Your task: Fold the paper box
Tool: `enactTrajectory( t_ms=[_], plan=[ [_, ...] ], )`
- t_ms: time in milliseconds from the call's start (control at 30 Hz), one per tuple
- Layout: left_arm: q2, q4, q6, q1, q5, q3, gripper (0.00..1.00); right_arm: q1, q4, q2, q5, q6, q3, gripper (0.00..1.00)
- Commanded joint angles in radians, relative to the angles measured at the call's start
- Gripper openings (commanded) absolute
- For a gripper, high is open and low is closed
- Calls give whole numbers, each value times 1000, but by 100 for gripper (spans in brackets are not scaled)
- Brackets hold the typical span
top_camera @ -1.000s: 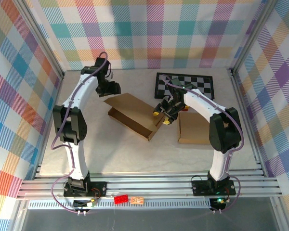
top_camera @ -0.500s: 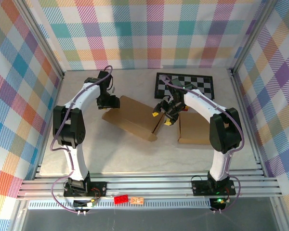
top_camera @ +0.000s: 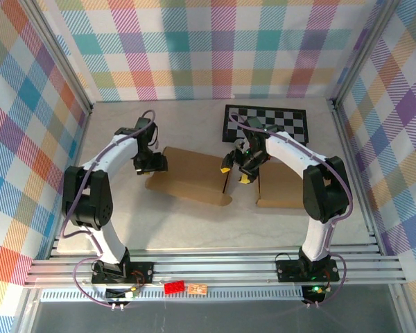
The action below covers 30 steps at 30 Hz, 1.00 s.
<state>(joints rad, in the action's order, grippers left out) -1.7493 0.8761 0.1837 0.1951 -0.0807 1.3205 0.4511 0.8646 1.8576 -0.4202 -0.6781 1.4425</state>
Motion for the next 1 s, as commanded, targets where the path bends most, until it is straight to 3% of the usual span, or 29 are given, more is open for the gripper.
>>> enactTrajectory(
  t_ms=[0,400,600,800,967],
  plan=[
    [72,-2,62,0,-25,-63,57,4,-7,8,-38,68,-9,72],
    [220,-10,148,-5,-108,-240,54,5,-5,92,-57,165,32,70],
    [233,-71,114,-90,-181,-238,53,8,-29,131,-73,192,53,67],
    [197,-129,86,-100,-230,-268,51,9,-36,171,-64,187,50,54],
    [195,-149,92,-102,-231,-304,49,9,-31,189,-37,188,39,50]
  ],
)
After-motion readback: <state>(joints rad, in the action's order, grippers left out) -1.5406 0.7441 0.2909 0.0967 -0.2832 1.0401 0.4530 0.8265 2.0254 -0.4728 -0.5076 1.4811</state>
